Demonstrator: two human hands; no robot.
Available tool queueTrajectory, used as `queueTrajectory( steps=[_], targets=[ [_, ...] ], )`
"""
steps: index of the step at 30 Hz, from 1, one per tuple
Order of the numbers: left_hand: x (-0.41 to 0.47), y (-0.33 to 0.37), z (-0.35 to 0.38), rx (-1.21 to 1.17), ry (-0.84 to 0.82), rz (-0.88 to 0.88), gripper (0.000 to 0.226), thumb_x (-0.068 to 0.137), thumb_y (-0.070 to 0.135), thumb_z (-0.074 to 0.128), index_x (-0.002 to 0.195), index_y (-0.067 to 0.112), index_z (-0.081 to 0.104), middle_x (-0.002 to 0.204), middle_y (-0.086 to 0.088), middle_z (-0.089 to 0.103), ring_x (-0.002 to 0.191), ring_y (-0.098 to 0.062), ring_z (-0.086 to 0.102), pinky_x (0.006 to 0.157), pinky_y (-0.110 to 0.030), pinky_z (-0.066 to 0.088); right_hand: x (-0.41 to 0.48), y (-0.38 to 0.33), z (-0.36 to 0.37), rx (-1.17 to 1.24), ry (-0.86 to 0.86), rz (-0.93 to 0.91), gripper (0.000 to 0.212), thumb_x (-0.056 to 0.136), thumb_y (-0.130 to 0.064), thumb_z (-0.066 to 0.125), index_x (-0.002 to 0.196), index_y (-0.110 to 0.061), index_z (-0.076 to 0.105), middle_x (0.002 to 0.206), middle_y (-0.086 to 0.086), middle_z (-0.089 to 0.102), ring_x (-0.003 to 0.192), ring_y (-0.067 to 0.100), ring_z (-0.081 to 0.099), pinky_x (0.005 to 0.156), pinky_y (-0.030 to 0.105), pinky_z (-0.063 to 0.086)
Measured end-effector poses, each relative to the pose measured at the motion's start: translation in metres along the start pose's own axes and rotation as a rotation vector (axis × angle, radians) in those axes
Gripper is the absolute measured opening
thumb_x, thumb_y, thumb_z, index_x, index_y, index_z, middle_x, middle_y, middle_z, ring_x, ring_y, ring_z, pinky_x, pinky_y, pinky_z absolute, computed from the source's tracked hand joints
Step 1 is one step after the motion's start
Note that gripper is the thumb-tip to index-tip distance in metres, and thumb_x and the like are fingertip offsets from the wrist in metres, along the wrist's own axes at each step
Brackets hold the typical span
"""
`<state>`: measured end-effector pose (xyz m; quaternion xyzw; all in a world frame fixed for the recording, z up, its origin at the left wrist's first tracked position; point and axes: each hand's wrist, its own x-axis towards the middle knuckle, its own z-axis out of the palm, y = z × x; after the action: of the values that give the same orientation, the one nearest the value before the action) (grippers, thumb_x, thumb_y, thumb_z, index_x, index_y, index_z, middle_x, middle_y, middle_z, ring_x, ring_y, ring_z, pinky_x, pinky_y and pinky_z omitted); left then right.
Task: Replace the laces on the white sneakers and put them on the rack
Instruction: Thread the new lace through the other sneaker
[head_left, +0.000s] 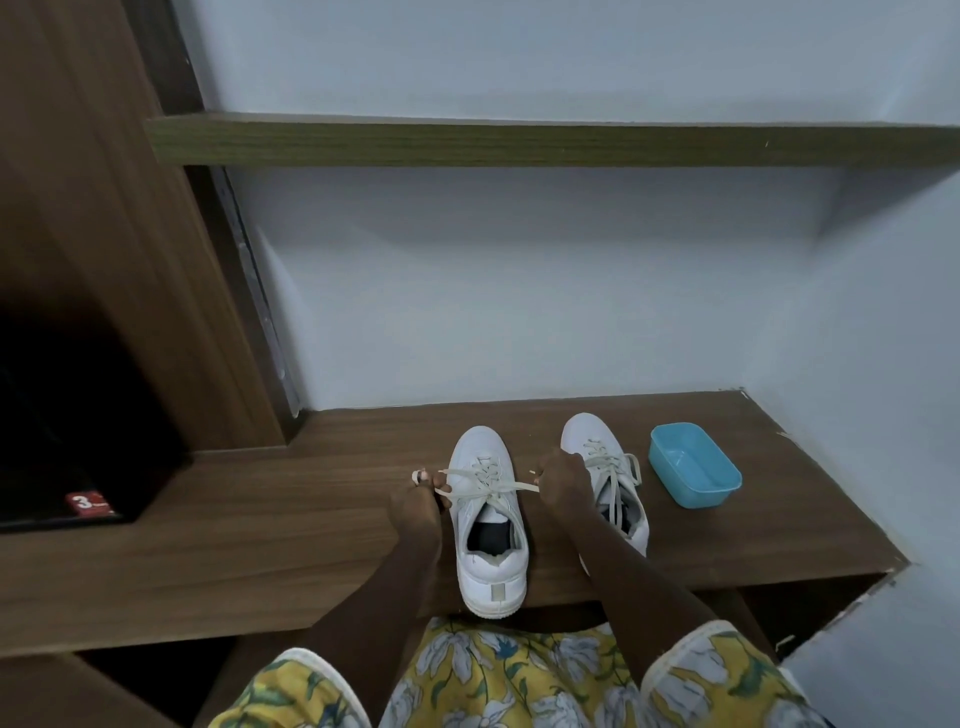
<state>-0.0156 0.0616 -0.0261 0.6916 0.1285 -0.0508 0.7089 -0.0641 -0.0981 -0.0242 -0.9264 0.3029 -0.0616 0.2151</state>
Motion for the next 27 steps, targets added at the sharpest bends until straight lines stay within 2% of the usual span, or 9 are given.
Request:
queueTrajectory(
  steps=[2,5,9,11,15,19,21,24,27],
  targets=[
    [-0.001,0.001,0.0,0.032,0.002,-0.036,0.04,0.1,0.008,0.042,0.061,0.014,0.05,0.045,-0.001,0.049,0.029,0.006,0.046,0.035,-0.007,0.035,0.001,0.002,0.002,0.013,-0.007,0.022,0.027,0.094,-0.011,0.045,0.111,-0.005,0.066,0.111,0.013,0.065,0.104,0.025,0.06,0.085,0.03,0.048],
    [0.001,0.0,0.001,0.048,0.037,-0.062,0.037,0.099,0.01,0.044,0.064,0.008,0.057,0.055,-0.004,0.048,0.031,-0.002,0.05,0.04,-0.01,0.038,0.001,0.004,0.003,0.03,-0.006,0.07,0.028,0.093,-0.012,0.048,0.114,-0.005,0.064,0.111,0.015,0.064,0.102,0.028,0.061,0.084,0.032,0.049],
    [0.008,-0.006,0.0,0.099,0.062,-0.09,0.034,0.099,0.015,0.047,0.087,-0.009,0.068,0.058,-0.001,0.051,0.052,-0.013,0.048,0.044,-0.013,0.037,0.002,0.005,0.004,0.043,0.007,0.093,0.027,0.094,-0.013,0.048,0.116,-0.002,0.061,0.114,0.015,0.062,0.106,0.028,0.06,0.086,0.032,0.048],
    [0.013,-0.009,0.0,0.069,0.069,-0.126,0.036,0.098,0.018,0.049,0.082,-0.009,0.067,0.057,-0.002,0.054,0.058,-0.02,0.053,0.053,-0.023,0.042,0.005,0.006,0.006,0.058,-0.002,0.114,0.026,0.093,-0.013,0.05,0.112,-0.004,0.064,0.111,0.014,0.063,0.103,0.028,0.061,0.081,0.033,0.048],
    [0.023,-0.012,0.001,0.011,0.06,-0.17,0.042,0.097,0.014,0.051,0.056,0.005,0.058,0.033,0.005,0.052,0.053,-0.017,0.052,0.068,-0.035,0.049,0.007,0.008,0.009,0.052,-0.015,0.118,0.023,0.091,-0.011,0.052,0.106,-0.003,0.067,0.107,0.014,0.065,0.102,0.028,0.06,0.078,0.032,0.047],
    [0.028,-0.019,0.001,-0.057,0.035,-0.221,0.033,0.098,0.014,0.049,0.079,-0.007,0.066,0.046,0.002,0.055,0.052,-0.013,0.05,0.059,-0.028,0.043,0.008,0.011,0.007,0.071,-0.049,0.154,0.021,0.091,-0.013,0.057,0.105,-0.001,0.066,0.107,0.015,0.066,0.103,0.028,0.062,0.075,0.029,0.045],
    [0.033,-0.022,-0.003,-0.074,-0.041,-0.264,0.032,0.1,0.014,0.044,0.075,-0.001,0.059,0.042,0.002,0.056,0.038,-0.01,0.051,0.047,-0.024,0.038,0.012,0.011,0.002,0.061,-0.116,0.131,0.019,0.088,-0.016,0.063,0.094,0.001,0.068,0.103,0.016,0.069,0.1,0.028,0.065,0.067,0.024,0.045],
    [0.037,-0.012,-0.011,-0.197,-0.148,-0.355,0.031,0.101,0.009,0.038,0.072,0.006,0.049,0.037,0.0,0.056,0.028,-0.008,0.051,0.035,-0.016,0.035,0.018,0.014,-0.012,0.054,-0.183,0.133,0.03,0.087,-0.026,0.065,0.066,-0.005,0.06,0.087,0.014,0.069,0.079,0.025,0.066,0.048,0.018,0.032],
    [0.049,-0.009,-0.015,-0.071,-0.171,-0.31,0.033,0.099,0.01,0.041,0.069,0.006,0.052,0.038,-0.005,0.057,0.027,-0.013,0.047,0.041,-0.022,0.035,0.02,0.016,-0.02,0.152,-0.208,0.225,0.035,0.089,-0.016,0.06,0.058,-0.013,0.044,0.052,0.003,0.052,0.041,0.012,0.049,0.04,0.016,0.035]
  ],
)
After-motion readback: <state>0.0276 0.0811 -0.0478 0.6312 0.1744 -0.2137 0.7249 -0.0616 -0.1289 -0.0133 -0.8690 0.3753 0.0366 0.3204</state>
